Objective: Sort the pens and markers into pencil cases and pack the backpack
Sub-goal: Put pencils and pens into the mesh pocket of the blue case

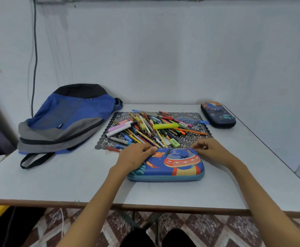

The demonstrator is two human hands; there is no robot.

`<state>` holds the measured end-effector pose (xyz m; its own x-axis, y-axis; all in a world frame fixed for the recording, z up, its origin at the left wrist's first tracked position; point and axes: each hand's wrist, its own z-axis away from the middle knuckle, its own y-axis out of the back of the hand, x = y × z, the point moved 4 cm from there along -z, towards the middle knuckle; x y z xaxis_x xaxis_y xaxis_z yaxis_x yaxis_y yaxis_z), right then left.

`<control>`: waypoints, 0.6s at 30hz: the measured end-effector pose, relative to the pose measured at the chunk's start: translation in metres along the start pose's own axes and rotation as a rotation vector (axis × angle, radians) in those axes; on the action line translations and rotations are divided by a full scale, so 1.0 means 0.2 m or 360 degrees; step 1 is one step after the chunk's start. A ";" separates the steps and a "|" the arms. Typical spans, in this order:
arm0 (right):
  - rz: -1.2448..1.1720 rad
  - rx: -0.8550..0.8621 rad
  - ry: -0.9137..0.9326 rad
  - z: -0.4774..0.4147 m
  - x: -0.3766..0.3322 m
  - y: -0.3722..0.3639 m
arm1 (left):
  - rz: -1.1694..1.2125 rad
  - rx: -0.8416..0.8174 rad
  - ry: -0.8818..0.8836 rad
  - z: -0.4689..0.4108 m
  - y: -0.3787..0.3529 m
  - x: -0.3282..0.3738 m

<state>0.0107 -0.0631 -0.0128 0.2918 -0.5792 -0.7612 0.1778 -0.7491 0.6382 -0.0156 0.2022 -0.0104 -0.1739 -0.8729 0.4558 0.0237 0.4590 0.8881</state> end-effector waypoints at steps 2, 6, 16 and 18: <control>0.0043 0.0158 -0.0005 0.05 0.01 0.01 | 0.0008 0.0013 0.0021 0.00 0.00 0.00; 0.0098 0.0405 -0.0058 0.16 0.03 0.01 | 0.0021 0.0032 0.0035 0.00 -0.01 0.00; 0.0036 0.0351 -0.0079 0.55 -0.09 -0.09 | 0.0025 0.0036 0.0058 -0.01 -0.01 -0.01; 0.0057 0.0319 -0.0042 0.56 -0.14 -0.14 | 0.0038 0.0053 0.0036 -0.01 -0.01 -0.01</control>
<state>-0.1075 -0.0612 -0.0221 0.2694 -0.6129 -0.7428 -0.0238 -0.7754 0.6311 -0.0136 0.2023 -0.0137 -0.1512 -0.8651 0.4782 -0.0051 0.4844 0.8748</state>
